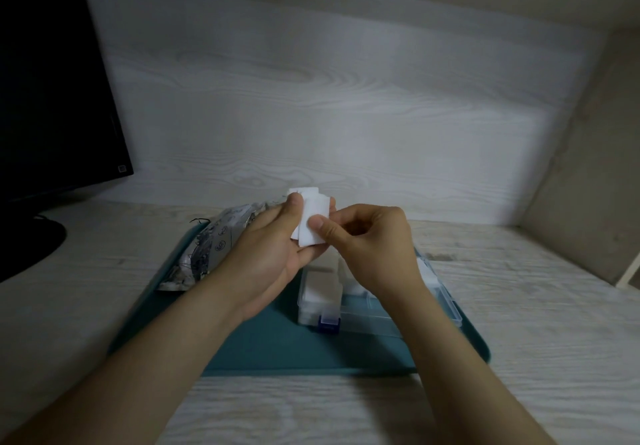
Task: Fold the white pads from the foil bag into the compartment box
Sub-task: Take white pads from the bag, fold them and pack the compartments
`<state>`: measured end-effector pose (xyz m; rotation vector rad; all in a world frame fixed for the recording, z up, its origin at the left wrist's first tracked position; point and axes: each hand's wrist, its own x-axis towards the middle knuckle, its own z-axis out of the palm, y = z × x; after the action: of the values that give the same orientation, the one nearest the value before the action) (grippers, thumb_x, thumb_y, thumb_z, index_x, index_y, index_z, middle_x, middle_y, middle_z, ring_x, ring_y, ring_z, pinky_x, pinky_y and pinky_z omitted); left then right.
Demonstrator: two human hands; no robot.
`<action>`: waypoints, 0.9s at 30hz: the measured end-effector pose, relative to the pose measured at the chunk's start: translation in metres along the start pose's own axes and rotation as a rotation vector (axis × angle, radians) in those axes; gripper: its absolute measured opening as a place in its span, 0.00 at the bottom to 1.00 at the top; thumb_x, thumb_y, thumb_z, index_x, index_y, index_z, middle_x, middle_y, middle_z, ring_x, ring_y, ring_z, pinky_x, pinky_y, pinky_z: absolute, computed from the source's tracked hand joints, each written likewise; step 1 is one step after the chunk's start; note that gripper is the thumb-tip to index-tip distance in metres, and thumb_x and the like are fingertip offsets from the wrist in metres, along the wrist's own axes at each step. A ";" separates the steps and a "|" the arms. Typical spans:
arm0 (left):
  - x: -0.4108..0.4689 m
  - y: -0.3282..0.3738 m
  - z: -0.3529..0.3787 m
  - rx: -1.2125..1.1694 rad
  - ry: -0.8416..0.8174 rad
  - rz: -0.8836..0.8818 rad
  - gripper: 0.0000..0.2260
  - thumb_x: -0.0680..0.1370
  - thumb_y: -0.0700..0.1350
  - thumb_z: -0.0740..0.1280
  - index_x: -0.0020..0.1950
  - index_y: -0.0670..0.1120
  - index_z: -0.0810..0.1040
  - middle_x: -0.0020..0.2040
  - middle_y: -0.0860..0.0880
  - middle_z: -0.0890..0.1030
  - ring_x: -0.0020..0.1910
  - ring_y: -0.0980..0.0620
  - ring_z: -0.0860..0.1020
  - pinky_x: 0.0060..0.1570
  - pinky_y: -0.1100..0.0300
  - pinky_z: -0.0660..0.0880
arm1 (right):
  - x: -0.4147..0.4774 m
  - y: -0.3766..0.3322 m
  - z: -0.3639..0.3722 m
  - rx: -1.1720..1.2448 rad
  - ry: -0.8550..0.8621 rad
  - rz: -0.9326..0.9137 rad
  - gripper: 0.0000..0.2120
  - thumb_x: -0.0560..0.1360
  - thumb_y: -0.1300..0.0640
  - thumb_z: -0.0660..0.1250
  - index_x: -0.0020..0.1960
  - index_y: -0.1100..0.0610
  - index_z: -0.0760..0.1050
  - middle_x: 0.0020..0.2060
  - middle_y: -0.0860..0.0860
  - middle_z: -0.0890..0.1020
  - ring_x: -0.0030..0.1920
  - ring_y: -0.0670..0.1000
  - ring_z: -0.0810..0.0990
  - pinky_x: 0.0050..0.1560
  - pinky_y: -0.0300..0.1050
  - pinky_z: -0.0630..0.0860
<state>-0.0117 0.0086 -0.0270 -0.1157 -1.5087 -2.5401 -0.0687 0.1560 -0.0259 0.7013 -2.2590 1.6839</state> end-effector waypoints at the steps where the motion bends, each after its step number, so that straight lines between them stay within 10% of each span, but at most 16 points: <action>1: 0.000 0.000 0.000 0.002 0.003 0.004 0.20 0.89 0.50 0.55 0.70 0.37 0.76 0.65 0.41 0.84 0.65 0.46 0.84 0.65 0.50 0.80 | 0.000 0.000 0.000 0.004 -0.019 -0.001 0.10 0.72 0.47 0.80 0.43 0.53 0.87 0.36 0.46 0.87 0.37 0.47 0.86 0.44 0.47 0.85; 27: 0.000 -0.003 -0.005 0.316 0.053 0.161 0.15 0.90 0.42 0.55 0.64 0.43 0.81 0.59 0.45 0.87 0.61 0.48 0.85 0.64 0.51 0.81 | -0.005 -0.011 -0.006 0.397 -0.073 0.165 0.13 0.76 0.56 0.78 0.51 0.67 0.83 0.36 0.63 0.86 0.35 0.54 0.85 0.39 0.45 0.84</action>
<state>-0.0122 0.0054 -0.0324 -0.1184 -1.7783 -2.1365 -0.0597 0.1607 -0.0168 0.6789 -2.0974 2.2568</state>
